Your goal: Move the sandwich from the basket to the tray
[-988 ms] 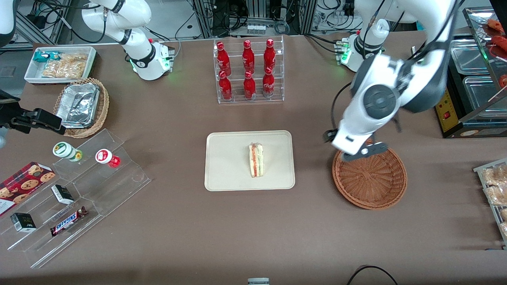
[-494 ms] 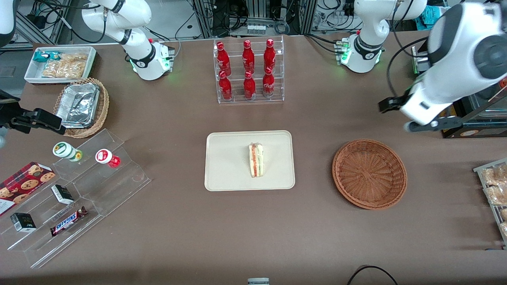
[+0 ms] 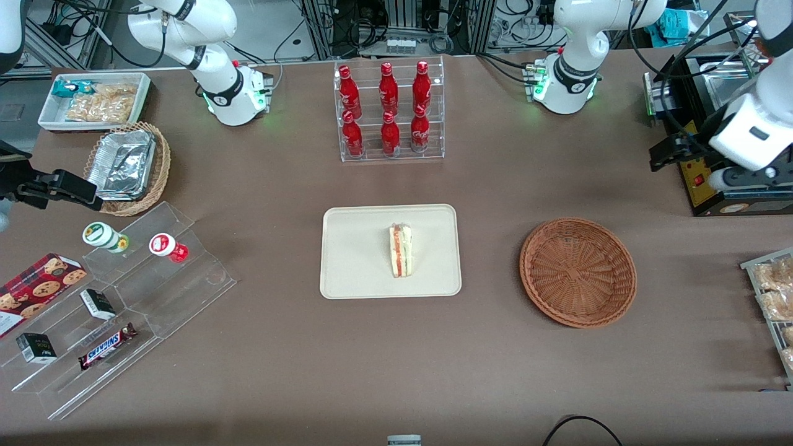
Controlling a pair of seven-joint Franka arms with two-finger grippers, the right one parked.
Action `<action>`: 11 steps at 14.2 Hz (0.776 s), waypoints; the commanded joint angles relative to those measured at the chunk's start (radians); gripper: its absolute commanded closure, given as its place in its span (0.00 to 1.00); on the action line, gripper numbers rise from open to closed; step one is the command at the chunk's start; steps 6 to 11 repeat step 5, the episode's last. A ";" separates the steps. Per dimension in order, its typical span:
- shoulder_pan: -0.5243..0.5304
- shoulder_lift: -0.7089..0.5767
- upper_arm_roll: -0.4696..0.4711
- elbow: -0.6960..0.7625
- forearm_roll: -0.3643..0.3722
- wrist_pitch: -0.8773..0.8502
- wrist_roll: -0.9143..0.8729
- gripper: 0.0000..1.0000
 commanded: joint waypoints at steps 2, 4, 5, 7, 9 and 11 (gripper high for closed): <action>0.018 0.013 0.003 0.039 -0.005 -0.021 0.046 0.00; 0.018 0.043 0.002 0.046 -0.008 0.057 0.036 0.00; 0.018 0.048 0.002 0.054 -0.021 0.060 0.037 0.00; 0.018 0.048 0.002 0.054 -0.021 0.060 0.037 0.00; 0.018 0.048 0.002 0.054 -0.021 0.060 0.037 0.00; 0.018 0.048 0.002 0.054 -0.021 0.060 0.037 0.00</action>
